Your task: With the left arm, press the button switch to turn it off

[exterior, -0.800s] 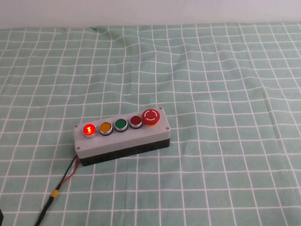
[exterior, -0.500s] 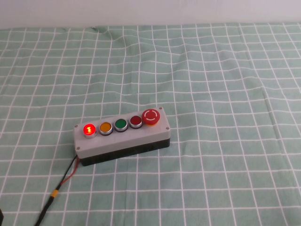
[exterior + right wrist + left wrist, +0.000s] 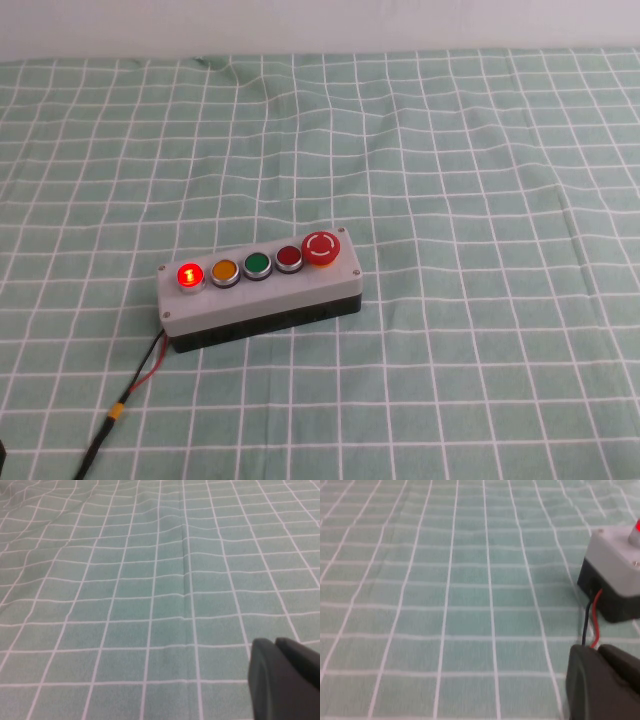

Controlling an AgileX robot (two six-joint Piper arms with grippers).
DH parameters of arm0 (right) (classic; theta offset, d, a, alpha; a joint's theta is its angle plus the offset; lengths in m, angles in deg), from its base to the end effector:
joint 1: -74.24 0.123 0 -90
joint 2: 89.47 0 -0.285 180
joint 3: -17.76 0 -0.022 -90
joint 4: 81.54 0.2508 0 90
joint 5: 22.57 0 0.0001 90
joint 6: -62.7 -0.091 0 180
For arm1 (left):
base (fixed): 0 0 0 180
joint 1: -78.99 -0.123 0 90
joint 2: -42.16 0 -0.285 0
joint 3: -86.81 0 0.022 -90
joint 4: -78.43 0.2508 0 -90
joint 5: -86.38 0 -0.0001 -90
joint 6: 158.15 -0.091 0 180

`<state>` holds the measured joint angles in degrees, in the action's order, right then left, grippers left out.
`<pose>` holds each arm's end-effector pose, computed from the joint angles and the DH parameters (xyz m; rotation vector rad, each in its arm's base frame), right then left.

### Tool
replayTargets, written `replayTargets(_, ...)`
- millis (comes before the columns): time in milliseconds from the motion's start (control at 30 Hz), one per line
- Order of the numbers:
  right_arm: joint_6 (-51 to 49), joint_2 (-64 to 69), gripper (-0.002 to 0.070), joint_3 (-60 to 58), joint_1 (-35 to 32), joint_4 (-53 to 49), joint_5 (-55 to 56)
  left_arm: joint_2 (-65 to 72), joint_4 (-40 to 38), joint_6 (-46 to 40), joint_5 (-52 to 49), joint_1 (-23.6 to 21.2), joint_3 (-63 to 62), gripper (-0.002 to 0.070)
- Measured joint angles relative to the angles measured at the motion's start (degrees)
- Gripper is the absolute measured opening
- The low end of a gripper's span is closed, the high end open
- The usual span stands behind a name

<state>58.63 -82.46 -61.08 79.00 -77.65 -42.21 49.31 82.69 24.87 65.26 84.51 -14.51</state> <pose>0.0530 0.0065 0.1735 0.0319 1.8436 0.1736 0.0528 -0.0026 0.1721 0.0869 1.8637 -0.0301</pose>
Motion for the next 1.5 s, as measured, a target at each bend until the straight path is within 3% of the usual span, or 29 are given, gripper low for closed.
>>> replayTargets(200,0.0,0.0,-0.0016,0.0,0.0,0.0,0.0,0.0,0.0,0.0,10.2,0.0,0.0,-0.0003)
replayTargets(467,0.0,0.0,-0.0016,0.0,0.0,0.0,0.0,0.0,0.0,0.0,33.0,0.0,0.0,-0.0003)
replayTargets(900,0.0,0.0,-0.0016,0.0,0.0,0.0,0.0,0.0,0.0,1.8,43.0,0.0,0.0,-0.0003)
replayTargets(1067,0.0,0.0,-0.0016,0.0,0.0,0.0,0.0,0.0,-0.7,3.8,60.5,0.0,0.0,-0.0003)
replayTargets(1133,0.0,0.0,-0.0016,0.0,0.0,0.0,0.0,-0.1,-1.8,4.5,63.1,0.0,-1.2,-0.0003)
replayTargets(1267,0.0,0.0,-0.0016,0.0,0.0,0.0,0.0,-0.1,-2.5,4.9,59.1,0.0,-9.8,-0.0003)
replayTargets(1500,0.0,0.0,-0.0016,0.0,0.0,0.0,0.0,-0.2,-2.6,5.2,34.5,0.0,-29.1,-0.0003)
